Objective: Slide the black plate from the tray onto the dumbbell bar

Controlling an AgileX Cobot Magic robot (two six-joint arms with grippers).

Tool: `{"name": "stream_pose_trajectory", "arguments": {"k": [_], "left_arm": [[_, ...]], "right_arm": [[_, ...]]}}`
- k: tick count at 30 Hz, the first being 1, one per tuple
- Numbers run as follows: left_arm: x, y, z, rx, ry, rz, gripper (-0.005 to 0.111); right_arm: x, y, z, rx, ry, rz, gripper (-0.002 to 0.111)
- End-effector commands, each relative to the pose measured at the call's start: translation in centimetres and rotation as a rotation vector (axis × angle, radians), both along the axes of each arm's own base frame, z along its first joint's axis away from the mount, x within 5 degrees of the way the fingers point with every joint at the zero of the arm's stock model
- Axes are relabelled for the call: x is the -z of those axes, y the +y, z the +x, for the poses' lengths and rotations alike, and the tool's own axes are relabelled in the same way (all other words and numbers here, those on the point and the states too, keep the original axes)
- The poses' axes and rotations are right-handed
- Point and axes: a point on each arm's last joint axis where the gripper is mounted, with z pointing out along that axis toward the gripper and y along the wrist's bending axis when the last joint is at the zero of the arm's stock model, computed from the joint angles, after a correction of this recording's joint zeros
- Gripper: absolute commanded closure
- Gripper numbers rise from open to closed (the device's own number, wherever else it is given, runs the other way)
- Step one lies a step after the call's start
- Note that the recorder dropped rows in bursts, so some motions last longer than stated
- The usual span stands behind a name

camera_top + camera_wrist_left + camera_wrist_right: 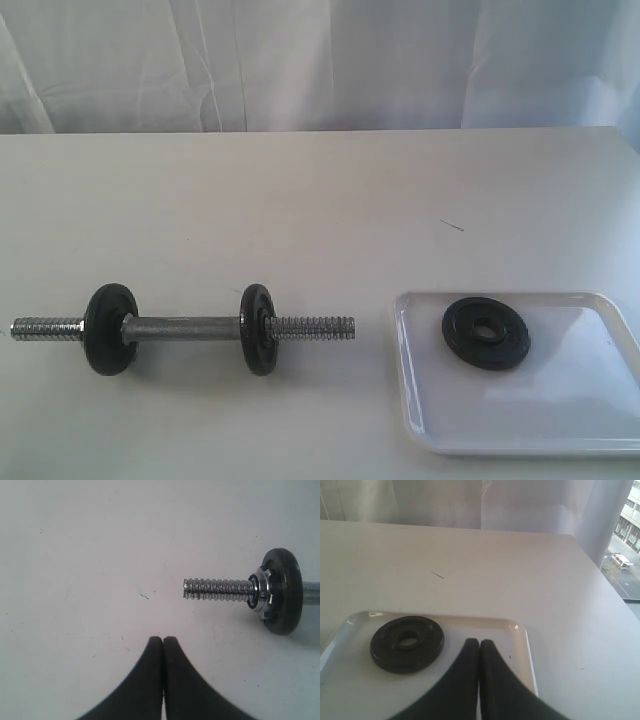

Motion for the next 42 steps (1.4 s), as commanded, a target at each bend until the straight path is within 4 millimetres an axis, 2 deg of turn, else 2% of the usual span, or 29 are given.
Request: {"name": "stream_pose_trajectory", "arguments": {"k": [1,19,22,26,28,34,38,42], "left_arm": [[0.0,0.0,0.0,0.007,-0.004,0.0,0.107],[0.0,0.0,0.0,0.006,-0.015,0.003,0.107],[0.1,0.2,0.0,0.003,0.005,0.063,0.107],[-2.3,0.4,-0.6,-0.003,0.015,0.099,0.107],[-4.1,0.4,-0.9,-0.008,-0.011,0.106,0.107],[-9.1,0.4,-2.0,-0.018,-0.182,0.109,0.107],[-10.7,0.4,-2.1,-0.019,-0.298,0.11,0.107],[-11.1,0.4,-2.1,-0.019,-0.344,0.11,0.107]], "right_arm": [[0.0,0.0,0.0,0.0,-0.01,-0.003,0.108],[0.0,0.1,0.0,-0.018,-0.01,-0.003,0.108],[0.0,0.2,0.0,-0.028,-0.01,0.0,0.108],[0.0,0.3,0.0,-0.058,-0.01,0.006,0.108],[0.0,0.3,0.0,-0.058,-0.01,0.006,0.108],[0.0,0.4,0.0,-0.069,-0.01,0.006,0.108],[0.0,0.4,0.0,-0.074,-0.01,0.006,0.108],[0.0,0.5,-0.1,-0.088,-0.009,0.008,0.108]]}}
